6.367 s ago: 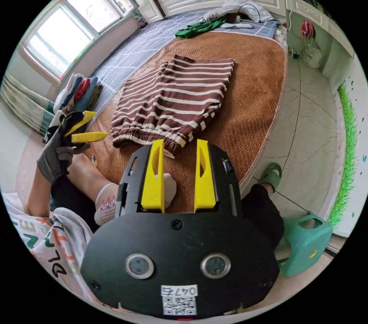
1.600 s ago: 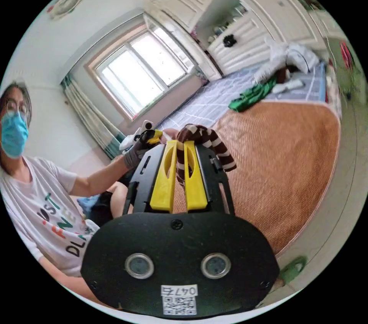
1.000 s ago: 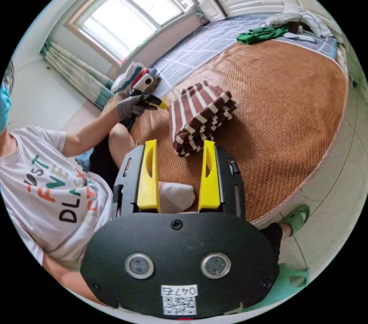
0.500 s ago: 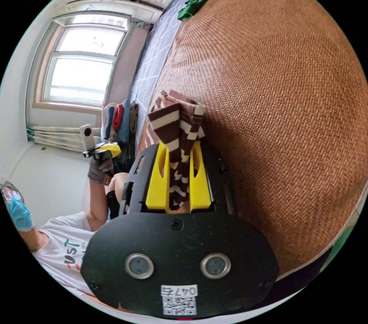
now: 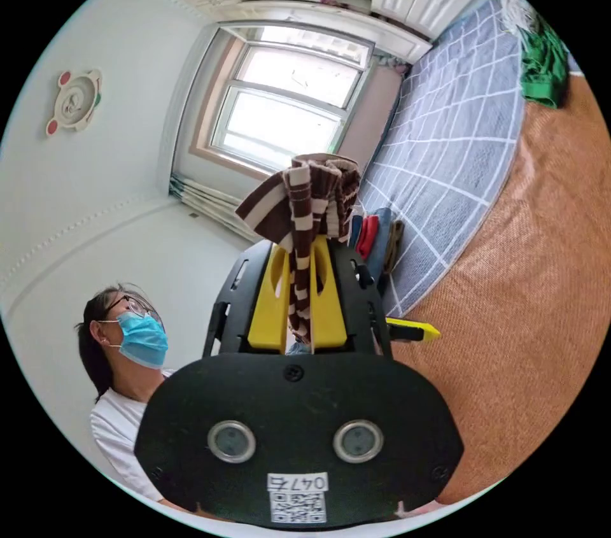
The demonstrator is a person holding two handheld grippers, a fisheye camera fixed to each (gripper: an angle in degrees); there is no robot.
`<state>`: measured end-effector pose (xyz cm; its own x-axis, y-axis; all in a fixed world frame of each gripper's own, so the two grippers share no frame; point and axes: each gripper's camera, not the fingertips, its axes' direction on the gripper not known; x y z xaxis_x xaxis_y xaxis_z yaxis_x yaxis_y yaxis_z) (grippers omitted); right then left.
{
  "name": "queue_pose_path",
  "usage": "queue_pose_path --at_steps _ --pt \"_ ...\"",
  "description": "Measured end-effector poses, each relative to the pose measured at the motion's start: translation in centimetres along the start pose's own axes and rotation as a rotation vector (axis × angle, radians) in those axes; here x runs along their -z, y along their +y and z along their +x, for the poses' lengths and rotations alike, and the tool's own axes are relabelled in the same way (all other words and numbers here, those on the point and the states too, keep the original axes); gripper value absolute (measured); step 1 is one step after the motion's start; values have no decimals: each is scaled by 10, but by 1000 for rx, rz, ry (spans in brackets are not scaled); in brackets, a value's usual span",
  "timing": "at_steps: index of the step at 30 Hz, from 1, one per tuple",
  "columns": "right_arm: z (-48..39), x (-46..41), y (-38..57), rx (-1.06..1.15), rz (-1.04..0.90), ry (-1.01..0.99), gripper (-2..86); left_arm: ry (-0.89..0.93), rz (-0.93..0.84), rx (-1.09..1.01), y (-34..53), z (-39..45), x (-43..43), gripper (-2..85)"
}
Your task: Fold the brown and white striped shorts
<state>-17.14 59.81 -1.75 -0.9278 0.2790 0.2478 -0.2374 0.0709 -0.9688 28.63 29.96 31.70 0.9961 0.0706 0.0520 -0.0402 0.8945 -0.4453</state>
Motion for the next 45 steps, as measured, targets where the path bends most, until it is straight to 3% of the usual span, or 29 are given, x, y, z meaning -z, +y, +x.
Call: queue_pose_path --at_steps 6,18,22,25,28,33,35,40,45 --pt "-13 -143 -79 50 -120 148 10 86 -35 -19 -4 -9 -15 -10" --pt "74 -407 -240 -24 -48 25 15 185 -162 -105 -42 -26 -37 -10" --pt "147 -474 -276 -80 -73 122 65 226 -167 -112 -55 -37 -32 -10" --pt "194 -472 -260 -150 -81 302 82 231 -151 -76 -63 -55 -24 -10" --pt "178 -457 -240 -24 -109 308 60 237 -104 -17 -66 -71 -16 -10" --pt "41 -434 -200 333 -185 260 32 329 52 138 -55 -101 -3 -10" --pt "-35 -433 -148 457 -306 237 36 359 57 169 -53 -105 -8 -10" --pt "-89 -456 -21 421 -549 226 76 409 -43 109 -59 -73 -40 -10" --pt "-65 -491 50 258 -689 361 128 461 -49 144 -40 -64 -54 -10"
